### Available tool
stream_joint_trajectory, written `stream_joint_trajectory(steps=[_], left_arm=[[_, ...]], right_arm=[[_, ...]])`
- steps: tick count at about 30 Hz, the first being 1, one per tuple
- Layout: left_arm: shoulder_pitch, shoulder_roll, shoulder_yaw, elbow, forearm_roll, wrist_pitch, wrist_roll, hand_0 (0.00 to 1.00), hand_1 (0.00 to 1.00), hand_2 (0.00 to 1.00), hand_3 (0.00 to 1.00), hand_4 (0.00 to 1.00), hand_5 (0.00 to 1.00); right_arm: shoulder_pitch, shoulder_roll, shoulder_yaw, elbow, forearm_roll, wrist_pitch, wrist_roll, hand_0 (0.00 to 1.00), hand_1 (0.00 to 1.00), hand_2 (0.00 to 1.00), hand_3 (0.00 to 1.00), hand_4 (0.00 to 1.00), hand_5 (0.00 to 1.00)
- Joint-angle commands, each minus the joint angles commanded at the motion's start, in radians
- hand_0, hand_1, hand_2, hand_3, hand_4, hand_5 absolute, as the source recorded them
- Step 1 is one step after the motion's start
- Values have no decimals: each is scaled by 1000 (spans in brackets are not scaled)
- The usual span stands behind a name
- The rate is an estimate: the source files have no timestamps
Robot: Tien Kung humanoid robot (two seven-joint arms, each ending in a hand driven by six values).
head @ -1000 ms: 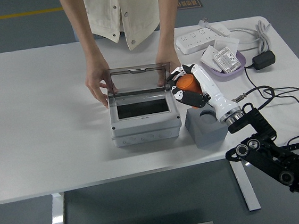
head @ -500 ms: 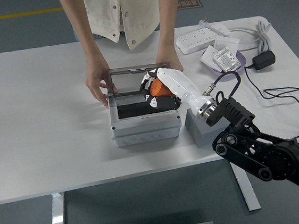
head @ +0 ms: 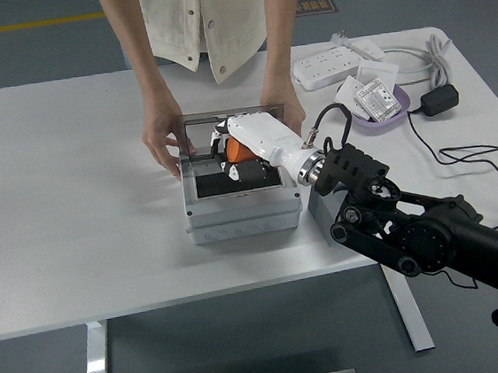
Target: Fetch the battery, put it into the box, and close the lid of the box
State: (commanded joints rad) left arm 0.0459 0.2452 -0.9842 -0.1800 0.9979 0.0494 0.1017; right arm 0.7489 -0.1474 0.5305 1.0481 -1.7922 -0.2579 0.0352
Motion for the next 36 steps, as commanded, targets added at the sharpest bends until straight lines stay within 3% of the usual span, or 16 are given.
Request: stream_joint_trajectory(steps=[5, 11, 20, 21, 26, 27, 32, 33, 36], left_arm=[[-2, 1, 2, 0, 2, -1, 1, 609, 745, 573, 533, 200, 12], [-4, 2, 8, 0, -2, -1, 2, 609, 745, 573, 533, 201, 14], [-7, 4, 20, 0, -12, -3, 1, 610, 745, 573, 534, 203, 14], [-8, 5, 25, 0, -15, -3, 1, 611, 745, 574, 532, 204, 17], [-9, 5, 33, 0, -21, -2, 0, 611, 745, 574, 532, 204, 17], [-9, 6, 34, 0, -22, -2, 0, 611, 745, 572, 530, 202, 20], [-10, 5, 42, 0, -27, -3, 1, 611, 745, 572, 530, 202, 20], [-11, 6, 43, 0, -28, -3, 1, 612, 745, 574, 530, 203, 20], [-12, 6, 50, 0, -33, -3, 0, 612, 745, 574, 530, 203, 20]], right_arm=[[24, 28, -32, -53, 22, -1, -5, 22, 170, 241, 259, 2, 2], [29, 48, -59, -68, 42, 3, -12, 23, 174, 242, 262, 2, 2], [25, 58, -54, -61, 22, 80, -16, 29, 182, 242, 270, 2, 2], [25, 58, -56, -59, 18, 85, -16, 113, 248, 272, 274, 2, 12], [24, 59, -57, -56, 9, 89, -20, 113, 248, 272, 274, 2, 12], [23, 59, -57, -56, 9, 90, -20, 331, 430, 515, 606, 638, 315], [26, 63, -55, -51, 6, 78, -20, 331, 430, 515, 606, 638, 315], [27, 64, -55, -50, 5, 75, -19, 593, 540, 593, 652, 749, 326], [30, 67, -54, -49, 5, 65, -16, 593, 540, 593, 652, 749, 326]])
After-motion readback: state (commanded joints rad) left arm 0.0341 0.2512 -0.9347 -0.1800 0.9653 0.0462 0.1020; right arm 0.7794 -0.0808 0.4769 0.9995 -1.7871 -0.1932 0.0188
